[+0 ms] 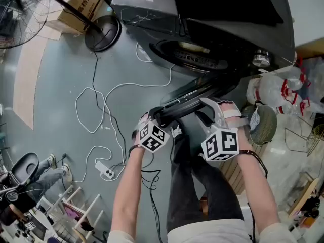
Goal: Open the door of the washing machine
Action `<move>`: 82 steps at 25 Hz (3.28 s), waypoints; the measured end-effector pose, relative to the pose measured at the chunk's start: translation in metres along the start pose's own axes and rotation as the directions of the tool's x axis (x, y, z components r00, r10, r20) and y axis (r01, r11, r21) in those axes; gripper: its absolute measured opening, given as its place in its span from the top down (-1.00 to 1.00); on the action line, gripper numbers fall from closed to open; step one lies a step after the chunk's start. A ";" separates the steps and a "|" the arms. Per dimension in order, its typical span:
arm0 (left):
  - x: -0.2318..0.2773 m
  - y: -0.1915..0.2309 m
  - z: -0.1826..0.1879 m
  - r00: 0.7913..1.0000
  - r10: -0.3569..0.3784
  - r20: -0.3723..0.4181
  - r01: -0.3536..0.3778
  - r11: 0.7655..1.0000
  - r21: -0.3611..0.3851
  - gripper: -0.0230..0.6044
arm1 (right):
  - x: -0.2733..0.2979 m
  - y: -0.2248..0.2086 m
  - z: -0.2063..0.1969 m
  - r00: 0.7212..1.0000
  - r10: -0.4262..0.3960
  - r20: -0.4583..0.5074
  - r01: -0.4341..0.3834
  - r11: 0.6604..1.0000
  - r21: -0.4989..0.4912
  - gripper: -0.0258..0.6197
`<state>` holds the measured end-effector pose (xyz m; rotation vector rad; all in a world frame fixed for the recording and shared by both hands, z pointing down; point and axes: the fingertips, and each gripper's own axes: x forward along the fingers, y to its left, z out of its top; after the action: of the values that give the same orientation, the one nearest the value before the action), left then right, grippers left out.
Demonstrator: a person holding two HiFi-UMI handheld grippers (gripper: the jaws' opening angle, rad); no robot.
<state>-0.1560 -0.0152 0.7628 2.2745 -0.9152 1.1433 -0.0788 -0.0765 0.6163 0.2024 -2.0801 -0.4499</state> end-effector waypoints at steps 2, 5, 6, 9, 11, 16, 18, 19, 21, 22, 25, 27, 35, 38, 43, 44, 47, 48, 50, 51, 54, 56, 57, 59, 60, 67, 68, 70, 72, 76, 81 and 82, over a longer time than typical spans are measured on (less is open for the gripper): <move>0.000 -0.011 0.000 1.000 0.006 0.003 -0.006 1.000 -0.016 -0.10 | -0.005 0.004 -0.004 1.000 -0.004 -0.009 0.004 1.000 -0.018 0.35; 0.000 -0.030 -0.001 1.000 0.004 0.005 -0.004 0.999 -0.037 -0.10 | -0.014 0.014 -0.010 1.000 -0.014 -0.026 0.014 1.000 -0.015 0.35; 0.000 -0.038 -0.002 1.000 0.001 0.007 0.000 0.999 -0.047 -0.09 | -0.018 0.018 -0.012 1.000 -0.014 -0.025 0.014 1.000 -0.001 0.35; -0.001 -0.056 -0.001 1.000 -0.005 0.023 0.006 0.997 -0.080 -0.08 | -0.029 0.024 -0.017 1.000 -0.016 -0.005 0.016 0.997 0.072 0.35; -0.002 -0.067 0.001 0.999 -0.006 0.040 0.010 0.995 -0.096 -0.08 | -0.037 0.027 -0.021 0.999 -0.032 0.007 0.031 0.993 0.117 0.35; -0.006 -0.099 0.000 0.997 -0.025 0.070 0.033 0.993 -0.112 -0.07 | -0.055 0.043 -0.038 0.998 -0.067 -0.007 0.068 0.992 0.102 0.36; -0.005 -0.108 0.002 0.996 -0.023 0.084 0.033 0.993 -0.115 -0.08 | -0.064 0.042 -0.050 0.995 -0.098 -0.019 0.099 0.985 0.143 0.36; -0.004 -0.112 0.003 0.996 -0.021 0.087 0.031 0.993 -0.118 -0.08 | -0.069 0.043 -0.056 0.993 -0.115 -0.019 0.117 0.975 0.189 0.36; -0.002 -0.123 0.002 0.996 -0.015 0.085 0.026 0.992 -0.127 -0.08 | -0.079 0.047 -0.067 0.990 -0.142 -0.008 0.138 0.942 0.305 0.35; -0.002 -0.129 0.001 0.997 -0.013 0.082 0.024 0.991 -0.132 -0.08 | -0.084 0.051 -0.072 0.988 -0.151 -0.002 0.142 0.922 0.361 0.35; -0.003 -0.143 0.003 0.996 -0.006 0.084 0.019 0.988 -0.154 -0.08 | -0.096 0.058 -0.086 0.984 -0.178 -0.003 0.156 0.853 0.497 0.35; -0.003 -0.151 0.009 0.995 -0.001 0.095 0.018 0.984 -0.178 -0.08 | -0.100 0.061 -0.091 0.982 -0.190 -0.010 0.163 0.811 0.561 0.35; 0.008 -0.211 0.019 0.990 -0.083 0.111 0.101 0.979 -0.176 -0.10 | -0.115 0.086 -0.086 0.981 -0.196 0.014 0.126 0.681 0.721 0.35; 0.012 -0.233 0.024 0.986 -0.132 0.099 0.146 0.977 -0.154 -0.15 | -0.126 0.083 -0.089 0.977 -0.202 0.070 0.062 0.581 0.812 0.36; 0.019 -0.271 0.037 0.973 -0.211 0.096 0.222 0.967 -0.123 -0.22 | -0.144 0.087 -0.114 0.961 -0.272 0.041 0.067 0.375 0.925 0.35; 0.021 -0.277 0.041 0.970 -0.224 0.097 0.235 0.965 -0.114 -0.22 | -0.147 0.087 -0.120 0.956 -0.293 0.016 0.089 0.342 0.935 0.30; 0.026 -0.294 0.049 0.958 -0.270 0.096 0.278 0.957 -0.085 -0.22 | -0.149 0.088 -0.132 0.946 -0.324 -0.016 0.091 0.220 0.971 0.24; 0.027 -0.300 0.051 0.953 -0.289 0.092 0.296 0.952 -0.075 -0.22 | -0.149 0.089 -0.134 0.944 -0.328 -0.018 0.084 0.188 0.979 0.23; 0.028 -0.310 0.055 0.942 -0.324 0.083 0.328 0.943 -0.051 -0.22 | -0.146 0.091 -0.136 0.946 -0.322 -0.033 0.093 0.172 0.981 0.22; 0.028 -0.315 0.059 0.937 -0.339 0.080 0.343 0.939 -0.037 -0.22 | -0.144 0.093 -0.137 0.949 -0.313 -0.046 0.109 0.186 0.976 0.21; 0.030 -0.326 0.070 0.924 -0.376 0.077 0.376 0.927 0.018 -0.22 | -0.139 0.096 -0.145 0.953 -0.289 -0.090 0.161 0.234 0.959 0.20; 0.032 -0.330 0.074 0.916 -0.394 0.076 0.391 0.919 0.051 -0.22 | -0.136 0.099 -0.153 0.957 -0.268 -0.111 0.179 0.241 0.954 0.20; 0.033 -0.332 0.076 0.912 -0.402 0.076 0.398 0.915 0.062 -0.22 | -0.135 0.102 -0.158 0.960 -0.253 -0.123 0.186 0.244 0.952 0.20; 0.034 -0.336 0.080 0.906 -0.416 0.084 0.410 0.909 0.082 -0.21 | -0.135 0.106 -0.167 0.962 -0.236 -0.138 0.197 0.249 0.948 0.20; 0.033 -0.338 0.083 0.903 -0.421 0.091 0.413 0.906 0.092 -0.21 | -0.137 0.108 -0.171 0.963 -0.235 -0.136 0.193 0.242 0.951 0.20; 0.023 -0.316 0.095 0.912 -0.384 0.146 0.375 0.923 0.088 -0.16 | -0.154 0.110 -0.194 0.962 -0.234 -0.139 0.191 0.220 0.957 0.21; 0.021 -0.310 0.096 0.915 -0.372 0.152 0.364 0.928 0.083 -0.14 | -0.157 0.109 -0.198 0.960 -0.235 -0.150 0.205 0.231 0.951 0.21; 0.018 -0.300 0.100 0.920 -0.351 0.176 0.343 0.937 0.074 -0.09 | -0.165 0.109 -0.208 0.956 -0.237 -0.173 0.231 0.242 0.942 0.22; 0.015 -0.292 0.105 0.922 -0.329 0.206 0.322 0.944 0.065 -0.02 | -0.173 0.109 -0.218 0.950 -0.242 -0.199 0.258 0.245 0.934 0.29; 0.007 -0.276 0.118 0.924 -0.294 0.245 0.287 0.956 0.065 0.05 | -0.186 0.104 -0.238 0.935 -0.250 -0.250 0.315 0.272 0.909 0.34; 0.002 -0.260 0.137 0.922 -0.248 0.299 0.244 0.969 0.050 0.17 | -0.200 0.095 -0.266 0.919 -0.257 -0.300 0.372 0.309 0.875 0.34; 0.001 -0.257 0.141 0.921 -0.234 0.312 0.233 0.972 0.039 0.22 | -0.202 0.093 -0.272 0.916 -0.257 -0.307 0.380 0.317 0.869 0.33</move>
<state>0.1049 0.0727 0.6632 2.5320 -0.7238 0.6899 0.2619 0.0092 0.6203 1.3178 -1.9344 0.5944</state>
